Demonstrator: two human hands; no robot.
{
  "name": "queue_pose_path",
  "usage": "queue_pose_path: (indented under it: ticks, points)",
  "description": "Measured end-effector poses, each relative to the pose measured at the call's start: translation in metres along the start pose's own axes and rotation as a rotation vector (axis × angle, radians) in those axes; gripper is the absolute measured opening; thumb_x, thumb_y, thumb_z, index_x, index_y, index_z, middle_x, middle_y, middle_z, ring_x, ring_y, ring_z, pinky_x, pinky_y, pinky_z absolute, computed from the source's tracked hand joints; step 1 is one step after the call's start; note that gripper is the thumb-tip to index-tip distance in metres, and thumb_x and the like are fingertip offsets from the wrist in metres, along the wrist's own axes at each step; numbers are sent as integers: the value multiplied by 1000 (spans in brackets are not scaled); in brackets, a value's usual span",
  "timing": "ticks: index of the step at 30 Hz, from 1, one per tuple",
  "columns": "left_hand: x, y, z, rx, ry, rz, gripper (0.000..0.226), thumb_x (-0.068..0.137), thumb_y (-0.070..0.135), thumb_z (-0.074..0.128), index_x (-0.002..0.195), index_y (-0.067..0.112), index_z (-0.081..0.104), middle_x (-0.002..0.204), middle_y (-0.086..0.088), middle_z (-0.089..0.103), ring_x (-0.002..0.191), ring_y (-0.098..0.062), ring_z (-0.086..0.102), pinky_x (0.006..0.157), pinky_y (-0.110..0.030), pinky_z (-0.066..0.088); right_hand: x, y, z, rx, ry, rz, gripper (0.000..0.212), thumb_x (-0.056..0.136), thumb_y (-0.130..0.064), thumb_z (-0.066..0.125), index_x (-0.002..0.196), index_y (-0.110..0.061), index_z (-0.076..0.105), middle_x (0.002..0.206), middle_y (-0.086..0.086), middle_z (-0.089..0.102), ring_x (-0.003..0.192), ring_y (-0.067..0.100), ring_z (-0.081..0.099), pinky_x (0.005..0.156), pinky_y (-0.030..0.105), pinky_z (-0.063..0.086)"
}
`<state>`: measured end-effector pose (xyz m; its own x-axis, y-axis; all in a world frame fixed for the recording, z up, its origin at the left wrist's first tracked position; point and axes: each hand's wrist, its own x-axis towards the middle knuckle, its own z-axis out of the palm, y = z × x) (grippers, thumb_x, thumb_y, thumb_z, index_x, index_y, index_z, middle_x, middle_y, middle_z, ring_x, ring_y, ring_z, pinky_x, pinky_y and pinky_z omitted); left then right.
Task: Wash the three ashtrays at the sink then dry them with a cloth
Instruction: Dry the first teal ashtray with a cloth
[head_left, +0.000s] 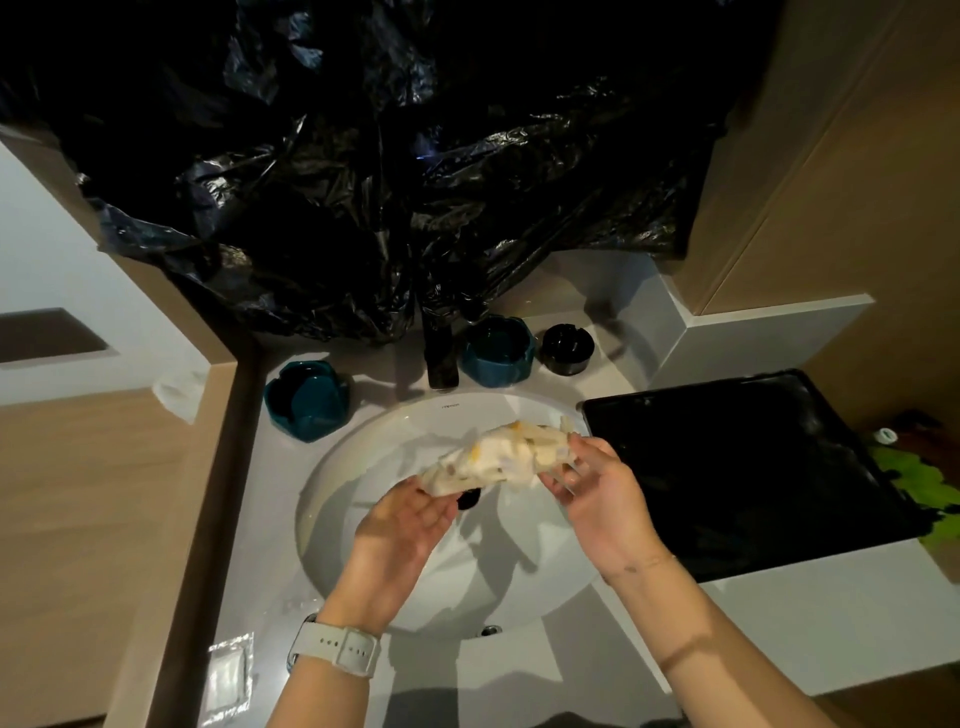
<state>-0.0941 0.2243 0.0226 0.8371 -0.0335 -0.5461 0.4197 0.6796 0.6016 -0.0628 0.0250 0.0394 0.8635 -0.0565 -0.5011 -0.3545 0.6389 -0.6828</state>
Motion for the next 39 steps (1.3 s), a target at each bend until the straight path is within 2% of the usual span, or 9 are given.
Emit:
queue_pose_path:
  ticks: [5,8,13,20,23,26,29,35,39]
  points:
    - [11,7,13,-201,78,-34,42,104,15,33,86,5,70,96,-13,69,91,-26,66,92,-41,47,5,9,1,-117,19,12,7,93,-9,49,91,-6,55,97,13,66,92,24,64,86,35,51]
    - [17,15,20,-5,71,65,36,105,20,35,129,-3,50,130,-21,58,126,-34,54,108,-41,40,8,14,-8,-525,102,-46,15,82,-21,58,85,-6,54,88,10,58,85,22,57,78,30,47]
    - [25,27,44,511,-128,200,8,100,6,46,94,9,50,73,-3,66,64,-18,64,64,-24,48,6,11,-20,-725,44,-95,41,81,0,54,115,-23,48,122,6,54,109,14,54,87,29,44]
    - [33,39,60,1000,-145,365,17,103,16,45,98,2,52,87,-4,52,83,-10,51,79,-13,41,13,-5,-10,-842,-66,-484,63,85,-3,55,137,-34,37,149,-7,32,140,9,28,116,31,24]
    - [37,47,62,1128,-151,360,14,104,17,43,99,7,53,87,-7,56,80,-12,53,74,-11,43,23,-12,-3,-1143,-113,-567,53,78,-36,45,129,-28,54,137,-15,43,134,2,31,119,33,14]
    - [39,47,60,1365,-279,367,15,104,21,46,95,11,52,86,-8,61,78,-18,54,76,-31,46,38,-15,9,-1252,-374,-252,42,81,-30,51,121,-37,59,129,-18,48,132,1,36,119,34,15]
    - [37,49,56,1344,-369,350,14,104,17,48,90,16,52,67,14,58,63,1,50,62,-14,38,45,-8,20,-1089,-604,46,51,74,-27,65,121,-45,55,126,-8,56,122,8,50,107,30,39]
    - [37,60,43,1431,-307,490,9,102,20,51,97,15,57,82,-10,62,67,-15,52,60,-21,44,45,2,33,-1185,-665,107,43,77,-48,74,75,-9,56,66,-8,52,63,7,48,65,25,41]
    - [46,64,34,1514,-118,473,13,101,24,52,99,13,59,75,2,58,57,-4,48,51,-8,39,51,10,31,-1091,-583,193,45,77,-63,65,102,-27,73,109,-5,72,107,16,65,101,44,48]
